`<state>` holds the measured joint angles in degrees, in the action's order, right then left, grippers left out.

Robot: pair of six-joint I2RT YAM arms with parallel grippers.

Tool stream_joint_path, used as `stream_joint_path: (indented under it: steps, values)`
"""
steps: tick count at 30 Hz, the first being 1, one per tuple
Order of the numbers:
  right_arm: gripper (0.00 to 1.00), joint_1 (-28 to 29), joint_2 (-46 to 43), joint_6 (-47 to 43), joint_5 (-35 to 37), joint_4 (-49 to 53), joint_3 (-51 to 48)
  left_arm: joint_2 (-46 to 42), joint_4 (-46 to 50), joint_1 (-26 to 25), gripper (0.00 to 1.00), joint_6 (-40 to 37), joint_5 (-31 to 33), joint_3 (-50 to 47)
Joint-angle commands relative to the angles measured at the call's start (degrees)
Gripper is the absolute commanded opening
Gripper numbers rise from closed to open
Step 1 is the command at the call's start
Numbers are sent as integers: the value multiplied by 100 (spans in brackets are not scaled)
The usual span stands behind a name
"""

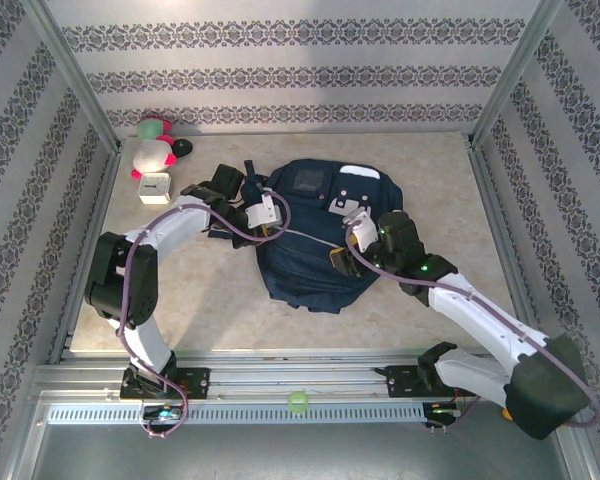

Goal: Pack the student bag

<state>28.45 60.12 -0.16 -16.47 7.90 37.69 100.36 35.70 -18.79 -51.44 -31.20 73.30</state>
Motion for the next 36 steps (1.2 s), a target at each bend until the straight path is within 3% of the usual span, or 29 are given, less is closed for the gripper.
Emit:
stream_joint_path:
  steps: [1, 4, 8, 12, 29, 36]
  values:
    - [56, 389, -349, 1127, 427, -261, -223, -170, 486, -166, 0, -33, 599, 150]
    - [56, 965, -441, 1651, 778, -374, -360, -215, 560, -277, 0, 263, 549, 161]
    - [52, 1286, -356, 3317, 1150, -751, -535, -411, 381, -371, 0, 744, 525, -153]
    - [47, 1671, -170, 4327, 1610, -1811, -908, -614, 75, -394, 0, 1050, 457, -541]
    - [35, 1600, 2685, 5546, 1609, -4071, -463, -712, -257, -520, 0, 1190, 459, -1025]
    - [33, 1411, 3205, 5905, 1908, -4484, -600, -749, -62, -736, 0, 1120, 501, -1152]
